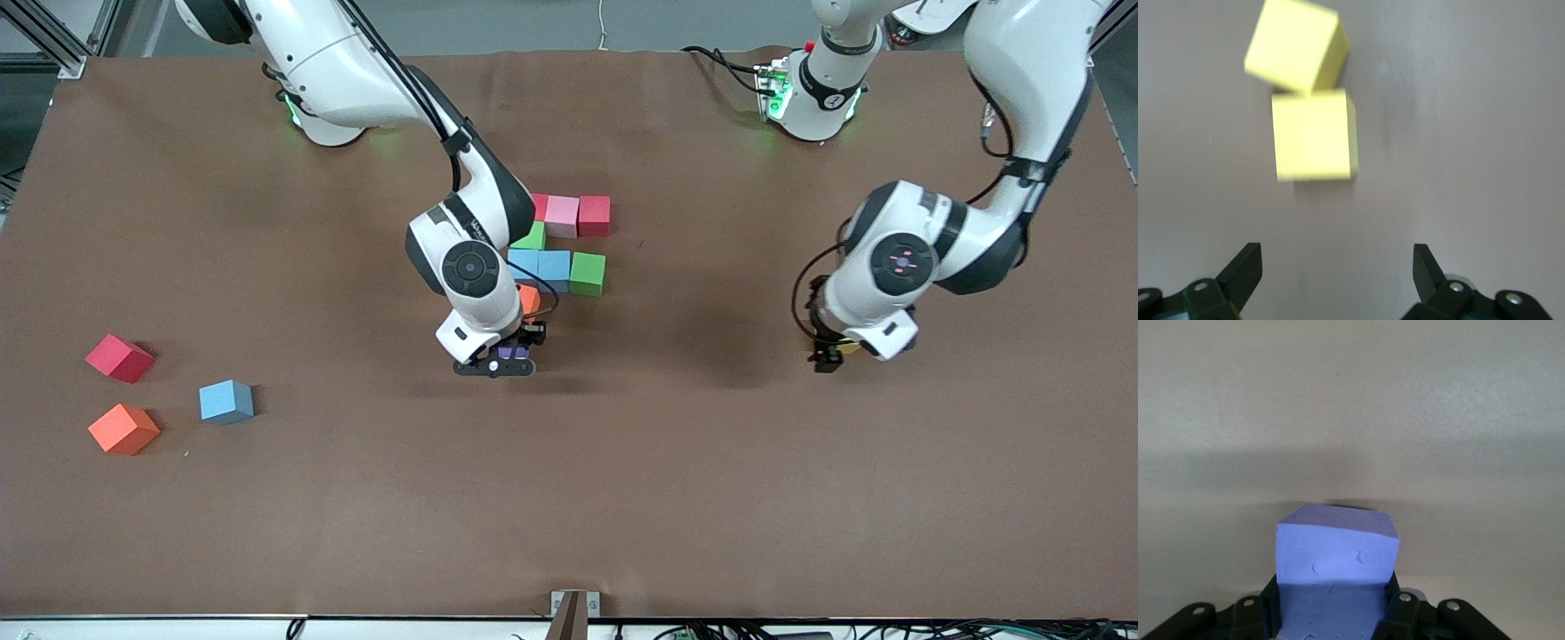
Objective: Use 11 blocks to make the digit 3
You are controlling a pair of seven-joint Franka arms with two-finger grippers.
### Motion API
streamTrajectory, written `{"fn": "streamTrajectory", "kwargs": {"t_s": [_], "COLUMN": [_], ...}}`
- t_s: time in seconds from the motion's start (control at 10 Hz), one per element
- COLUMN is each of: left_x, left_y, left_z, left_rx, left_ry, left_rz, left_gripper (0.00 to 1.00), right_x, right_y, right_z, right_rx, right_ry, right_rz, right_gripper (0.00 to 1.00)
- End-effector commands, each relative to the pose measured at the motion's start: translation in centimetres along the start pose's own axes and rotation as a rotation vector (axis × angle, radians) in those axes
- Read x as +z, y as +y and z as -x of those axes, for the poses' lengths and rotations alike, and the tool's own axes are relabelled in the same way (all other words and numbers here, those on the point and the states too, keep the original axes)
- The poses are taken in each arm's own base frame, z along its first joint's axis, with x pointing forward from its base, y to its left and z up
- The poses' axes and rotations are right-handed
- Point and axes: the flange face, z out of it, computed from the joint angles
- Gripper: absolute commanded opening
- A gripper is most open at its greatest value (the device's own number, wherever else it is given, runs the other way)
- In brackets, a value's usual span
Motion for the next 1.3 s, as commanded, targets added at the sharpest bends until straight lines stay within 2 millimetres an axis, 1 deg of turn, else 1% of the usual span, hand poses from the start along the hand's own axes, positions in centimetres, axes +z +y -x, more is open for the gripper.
{"fn": "streamTrajectory", "kwargs": {"t_s": [0.0, 0.1, 0.2, 0.4, 0.6, 0.8, 0.9, 1.0, 1.2], "left_x": [2.1, 3.1, 4.1, 5.7, 6.3, 7.1, 7.5, 7.8, 7.9], "left_y": [-2.4, -2.7, -2.9, -4.2, -4.9, -5.4, -5.5, -5.5, -5.4], "left_z": [-4.2, -5.8, -5.8, -5.7, -5.3, -4.9, -5.8, -6.4, -6.2], "left_rx": [0.073, 0.083, 0.099, 0.105, 0.112, 0.131, 0.145, 0.134, 0.094], "left_ry": [0.015, 0.005, -0.004, -0.028, -0.03, -0.038, -0.025, -0.022, -0.026], "left_rz": [0.048, 0.083, 0.095, 0.102, 0.097, 0.129, 0.135, 0.136, 0.15], "left_gripper": [1.0, 1.0, 1.0, 1.0, 1.0, 1.0, 1.0, 1.0, 0.98], "right_x": [0.1, 0.6, 0.8, 0.9, 1.3, 1.6, 1.8, 1.8, 2.2], "right_y": [0.5, 0.4, 0.4, 0.2, 0.2, 0.0, 0.1, -0.5, -0.4], "right_z": [0.8, 1.2, 1.4, 1.6, 2.0, 2.4, 2.5, 2.8, 3.2], "right_rx": [-0.009, -0.013, -0.016, -0.019, -0.022, -0.027, -0.027, -0.036, -0.036], "right_ry": [0.006, -0.001, -0.006, -0.006, -0.009, -0.006, -0.008, -0.004, -0.018], "right_rz": [0.007, 0.012, 0.016, 0.016, 0.019, 0.017, 0.019, 0.015, 0.024], "right_gripper": [0.05, 0.05, 0.05, 0.05, 0.05, 0.06, 0.06, 0.06, 0.06]}}
